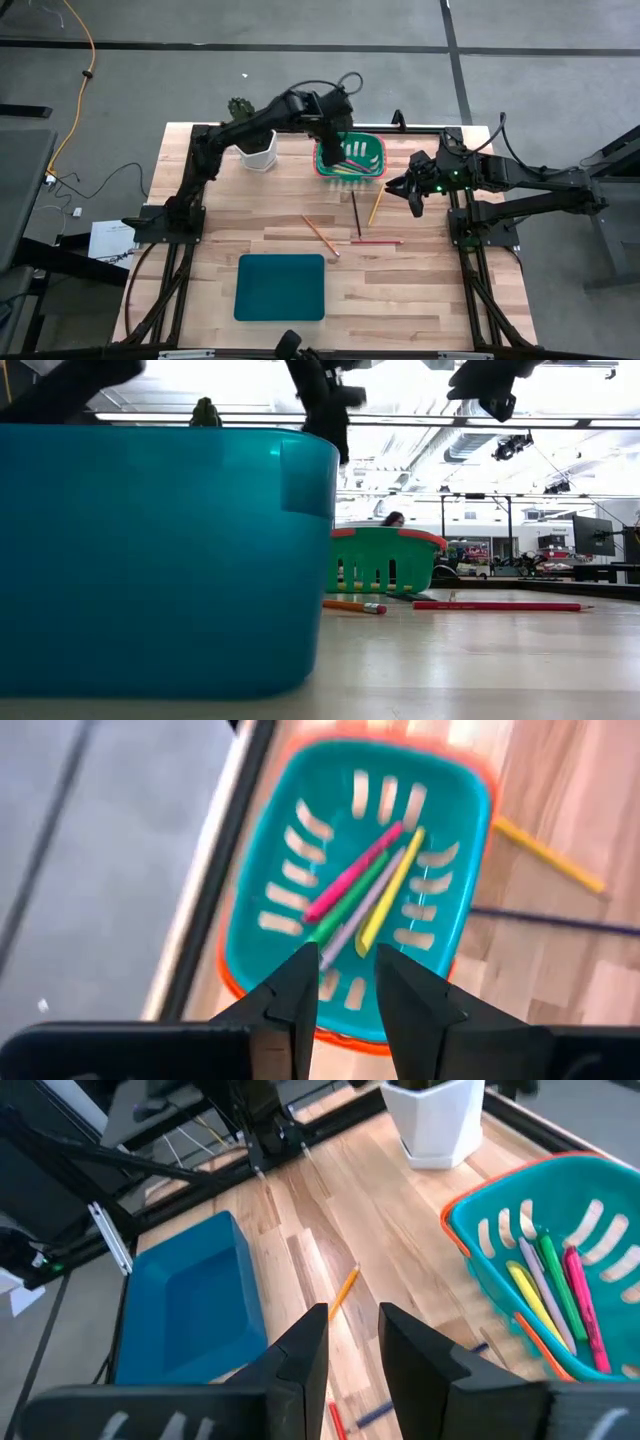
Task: Sort pens & pencils
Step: Put the red pencil into the blue bin
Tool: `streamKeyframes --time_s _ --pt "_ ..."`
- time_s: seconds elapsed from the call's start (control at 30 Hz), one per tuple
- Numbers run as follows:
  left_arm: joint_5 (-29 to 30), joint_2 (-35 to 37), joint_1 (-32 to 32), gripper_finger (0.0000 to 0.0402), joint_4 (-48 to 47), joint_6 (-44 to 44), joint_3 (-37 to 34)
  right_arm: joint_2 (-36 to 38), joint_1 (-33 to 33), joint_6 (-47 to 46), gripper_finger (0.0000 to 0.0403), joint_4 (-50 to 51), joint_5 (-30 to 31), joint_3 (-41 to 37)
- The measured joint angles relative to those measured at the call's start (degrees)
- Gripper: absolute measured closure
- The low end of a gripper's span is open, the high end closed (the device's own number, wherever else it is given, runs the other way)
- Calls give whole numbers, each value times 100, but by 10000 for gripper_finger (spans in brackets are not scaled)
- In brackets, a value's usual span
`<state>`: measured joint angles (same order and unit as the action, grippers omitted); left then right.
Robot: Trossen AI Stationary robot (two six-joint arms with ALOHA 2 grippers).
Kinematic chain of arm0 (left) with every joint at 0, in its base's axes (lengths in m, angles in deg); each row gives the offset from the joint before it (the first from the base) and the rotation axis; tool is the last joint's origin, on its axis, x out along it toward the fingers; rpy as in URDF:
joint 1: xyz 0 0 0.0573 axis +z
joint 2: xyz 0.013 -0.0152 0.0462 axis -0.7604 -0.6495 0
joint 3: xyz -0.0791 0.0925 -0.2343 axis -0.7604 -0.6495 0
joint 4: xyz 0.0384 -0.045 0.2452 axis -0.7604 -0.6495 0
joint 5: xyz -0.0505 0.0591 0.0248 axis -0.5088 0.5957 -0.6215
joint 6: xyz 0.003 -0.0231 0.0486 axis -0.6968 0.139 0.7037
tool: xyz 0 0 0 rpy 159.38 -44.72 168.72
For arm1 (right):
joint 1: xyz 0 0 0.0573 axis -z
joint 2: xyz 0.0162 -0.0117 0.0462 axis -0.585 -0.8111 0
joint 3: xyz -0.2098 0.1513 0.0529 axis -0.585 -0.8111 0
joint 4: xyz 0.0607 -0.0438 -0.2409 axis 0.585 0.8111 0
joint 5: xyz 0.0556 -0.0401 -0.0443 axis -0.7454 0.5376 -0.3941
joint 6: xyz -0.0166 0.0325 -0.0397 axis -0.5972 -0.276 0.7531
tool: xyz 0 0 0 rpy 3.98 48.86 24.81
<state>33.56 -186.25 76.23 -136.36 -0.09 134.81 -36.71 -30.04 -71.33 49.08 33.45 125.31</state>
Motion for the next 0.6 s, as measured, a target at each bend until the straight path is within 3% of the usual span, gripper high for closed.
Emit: streamKeyframes --time_s 0.33,0.6 --pt "114 1414 -463 335 908 455 2 -63 -2 -210 320 -876 0 2" --pt "117 2397 -1041 329 906 635 7 -590 -6 -402 320 -1770 -205 2"
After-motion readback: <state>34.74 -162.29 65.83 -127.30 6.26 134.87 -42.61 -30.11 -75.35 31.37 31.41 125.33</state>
